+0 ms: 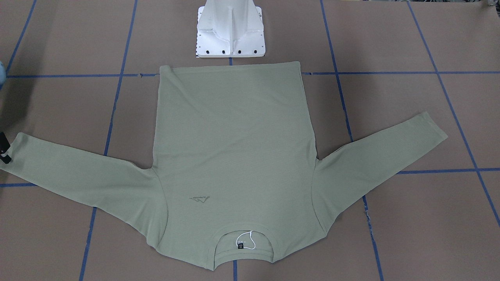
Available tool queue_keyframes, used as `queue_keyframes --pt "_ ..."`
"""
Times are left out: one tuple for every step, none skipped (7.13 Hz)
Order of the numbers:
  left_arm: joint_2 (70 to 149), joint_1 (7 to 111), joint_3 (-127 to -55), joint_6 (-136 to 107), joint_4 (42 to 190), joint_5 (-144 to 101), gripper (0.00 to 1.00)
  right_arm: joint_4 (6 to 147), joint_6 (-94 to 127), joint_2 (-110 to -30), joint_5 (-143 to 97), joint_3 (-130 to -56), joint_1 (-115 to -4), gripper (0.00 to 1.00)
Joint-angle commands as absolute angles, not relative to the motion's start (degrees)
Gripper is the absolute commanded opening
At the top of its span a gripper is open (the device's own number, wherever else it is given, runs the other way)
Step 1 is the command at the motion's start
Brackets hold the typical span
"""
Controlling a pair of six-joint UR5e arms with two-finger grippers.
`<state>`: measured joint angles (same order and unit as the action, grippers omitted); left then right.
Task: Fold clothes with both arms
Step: 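Lower the right gripper to the sleeve cuff nearest it and grasp it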
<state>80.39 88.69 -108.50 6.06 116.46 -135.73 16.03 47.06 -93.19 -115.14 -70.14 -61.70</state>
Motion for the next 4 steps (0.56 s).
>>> queue_keyframes --pt "80.4 88.7 -108.5 6.1 116.5 -135.8 1.0 16.1 47.3 -93.2 -115.0 -70.0 -61.7 0.58" --pt "80.4 88.7 -108.5 6.1 116.5 -135.8 1.0 16.1 47.5 -93.0 -114.9 -70.0 -61.7 0.5" --pt "80.4 88.7 -108.5 6.1 116.5 -135.8 1.0 16.1 47.9 -92.8 -115.0 -70.0 -61.7 0.11" --pt "80.4 88.7 -108.5 6.1 116.5 -135.8 1.0 16.1 47.9 -92.8 -115.0 -70.1 -61.7 0.0"
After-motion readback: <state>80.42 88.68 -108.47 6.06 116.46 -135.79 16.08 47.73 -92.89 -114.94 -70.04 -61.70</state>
